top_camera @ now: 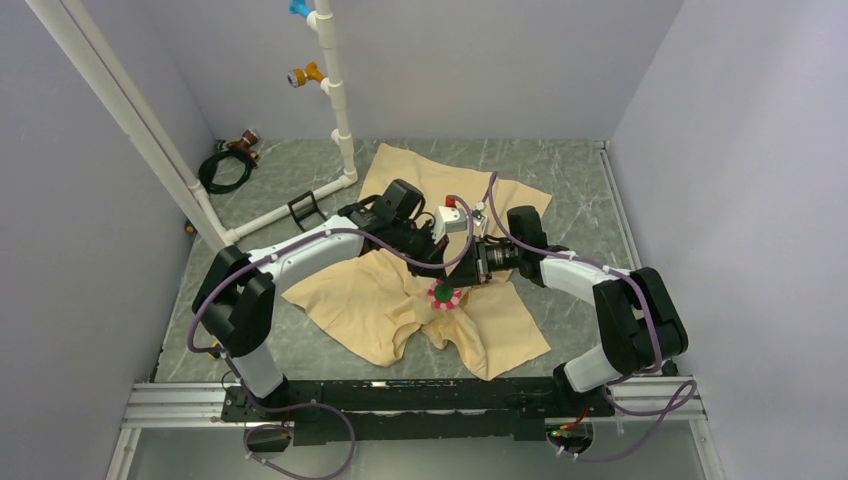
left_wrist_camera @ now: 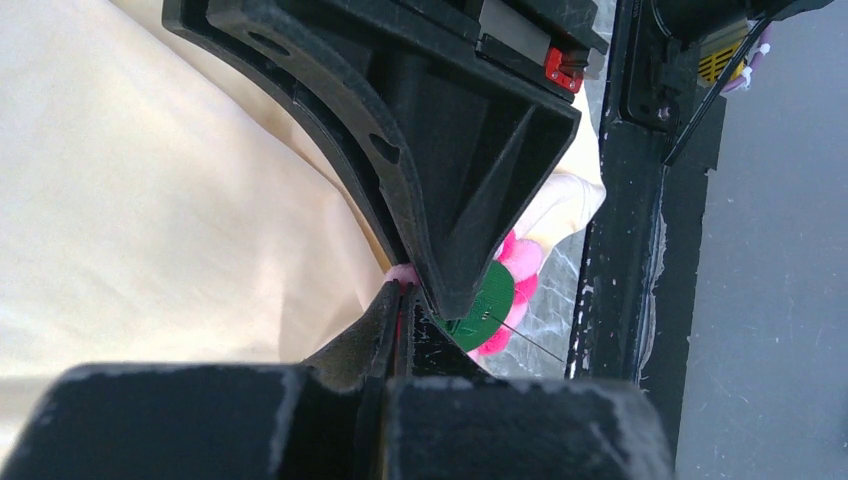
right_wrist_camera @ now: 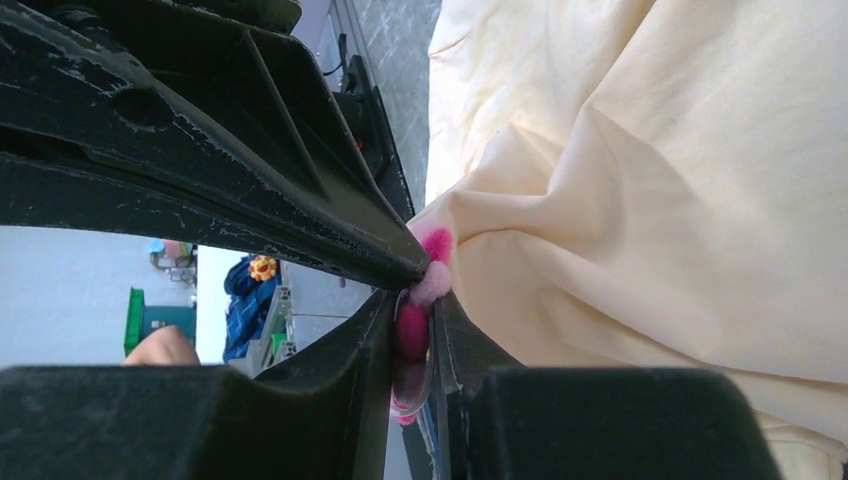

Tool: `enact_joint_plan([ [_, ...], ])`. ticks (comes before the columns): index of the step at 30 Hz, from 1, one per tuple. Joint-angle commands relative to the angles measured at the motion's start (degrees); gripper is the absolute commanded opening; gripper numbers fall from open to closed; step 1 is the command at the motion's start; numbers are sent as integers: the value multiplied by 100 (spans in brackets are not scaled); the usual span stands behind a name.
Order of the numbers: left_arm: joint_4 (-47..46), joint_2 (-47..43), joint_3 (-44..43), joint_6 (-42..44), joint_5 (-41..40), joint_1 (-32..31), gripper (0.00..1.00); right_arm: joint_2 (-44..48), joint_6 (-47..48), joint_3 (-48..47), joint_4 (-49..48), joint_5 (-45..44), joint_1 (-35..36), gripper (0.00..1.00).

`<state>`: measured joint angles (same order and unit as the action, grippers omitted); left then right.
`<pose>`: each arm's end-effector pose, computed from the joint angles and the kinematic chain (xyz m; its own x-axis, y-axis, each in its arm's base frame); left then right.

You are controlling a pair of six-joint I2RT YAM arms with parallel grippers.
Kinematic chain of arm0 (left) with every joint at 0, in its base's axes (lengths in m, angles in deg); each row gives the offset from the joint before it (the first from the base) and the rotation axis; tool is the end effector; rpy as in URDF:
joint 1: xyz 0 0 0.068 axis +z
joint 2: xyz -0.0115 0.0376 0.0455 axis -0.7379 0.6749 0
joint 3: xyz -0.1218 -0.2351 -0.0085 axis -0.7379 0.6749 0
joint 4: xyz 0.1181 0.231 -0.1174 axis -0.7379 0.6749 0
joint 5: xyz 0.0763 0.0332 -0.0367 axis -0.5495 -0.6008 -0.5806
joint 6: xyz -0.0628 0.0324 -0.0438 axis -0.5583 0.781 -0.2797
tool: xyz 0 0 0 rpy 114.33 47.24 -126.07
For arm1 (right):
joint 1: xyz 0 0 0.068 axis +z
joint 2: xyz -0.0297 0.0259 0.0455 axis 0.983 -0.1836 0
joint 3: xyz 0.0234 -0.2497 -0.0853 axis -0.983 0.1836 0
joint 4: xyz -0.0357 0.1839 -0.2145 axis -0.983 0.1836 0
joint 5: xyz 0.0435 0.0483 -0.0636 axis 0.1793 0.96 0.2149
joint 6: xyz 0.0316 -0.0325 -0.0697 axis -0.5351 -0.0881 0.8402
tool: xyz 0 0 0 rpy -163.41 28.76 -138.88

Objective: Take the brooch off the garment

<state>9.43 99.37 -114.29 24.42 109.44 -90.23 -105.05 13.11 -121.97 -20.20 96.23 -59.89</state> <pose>0.2704 -0.3123 0.2200 -0.3745 0.5588 -0.7399 0.9253 0.1740 -0.3369 0.2686 0.1655 0.1465 -0.8970 -0.1254 -0.4238 -0.4419 0.2374 0.8651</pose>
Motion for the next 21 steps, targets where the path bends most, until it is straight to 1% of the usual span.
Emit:
enact_joint_plan([
  [1,-144,-61,-4,153,271,5,0,-4,22,-195,-86,226,64,19],
  [2,-119,-62,-7,168,296,5,0,-9,22,-201,-94,239,68,17],
  [3,-82,-57,-18,188,314,5,0,-12,33,-207,-96,255,69,12],
  [4,-44,-53,-31,199,332,10,0,-20,66,-235,-78,280,69,4],
  [5,-49,-68,-18,159,324,32,9,-21,96,-254,-57,293,69,0],
  [7,-414,-193,147,-78,478,187,36,-2,127,-287,-39,304,60,0],
  [8,-649,-288,280,-273,621,352,45,28,135,-288,-54,306,53,0],
  [9,-904,-388,472,-462,813,551,50,68,124,-276,-90,304,45,0],
  [11,-1512,-683,837,-976,1229,947,66,149,58,-253,-226,344,18,0],
  [14,-2023,-988,1246,-1369,1463,1292,68,203,7,-339,-305,384,-50,0],
  [17,-2170,-955,1493,-1618,1918,1336,67,217,-99,-405,-437,375,-93,0],
  [21,-3257,-790,2032,-2478,2366,1323,66,283,-202,-411,-593,420,-106,0],
])
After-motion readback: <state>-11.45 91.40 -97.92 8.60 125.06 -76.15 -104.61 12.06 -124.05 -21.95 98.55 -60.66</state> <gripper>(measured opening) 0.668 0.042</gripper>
